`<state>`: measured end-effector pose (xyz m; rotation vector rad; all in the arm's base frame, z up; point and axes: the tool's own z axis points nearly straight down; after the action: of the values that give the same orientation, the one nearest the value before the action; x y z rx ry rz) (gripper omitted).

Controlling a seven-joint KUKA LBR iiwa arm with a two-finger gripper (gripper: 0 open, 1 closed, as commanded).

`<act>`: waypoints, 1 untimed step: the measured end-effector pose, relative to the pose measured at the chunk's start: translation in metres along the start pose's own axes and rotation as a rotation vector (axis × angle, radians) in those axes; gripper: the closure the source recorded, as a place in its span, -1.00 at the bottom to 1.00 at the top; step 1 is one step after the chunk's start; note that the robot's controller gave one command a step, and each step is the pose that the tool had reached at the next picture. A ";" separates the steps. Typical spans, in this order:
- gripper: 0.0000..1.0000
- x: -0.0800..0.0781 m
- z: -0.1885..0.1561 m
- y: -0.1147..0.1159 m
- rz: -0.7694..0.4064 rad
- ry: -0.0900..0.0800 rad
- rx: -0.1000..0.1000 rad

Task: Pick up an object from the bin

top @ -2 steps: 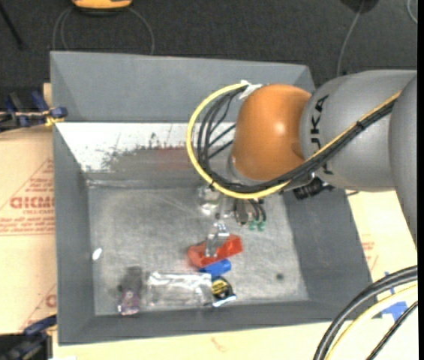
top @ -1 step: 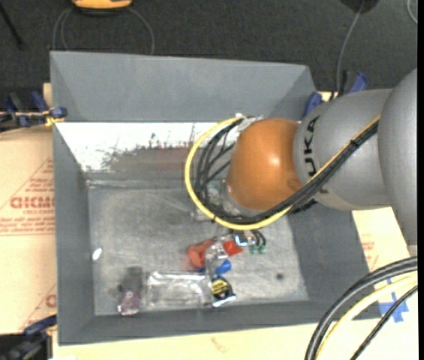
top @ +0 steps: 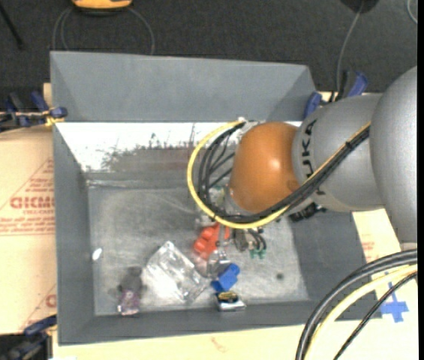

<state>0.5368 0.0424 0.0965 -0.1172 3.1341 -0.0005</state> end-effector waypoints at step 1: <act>-1.00 -0.036 0.023 -0.064 0.109 -0.002 -0.004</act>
Offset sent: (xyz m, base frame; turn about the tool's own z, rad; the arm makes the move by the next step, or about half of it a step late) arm 0.0371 -0.0611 -0.0265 0.1055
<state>0.5775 -0.0189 0.0738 0.0538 3.1336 0.0071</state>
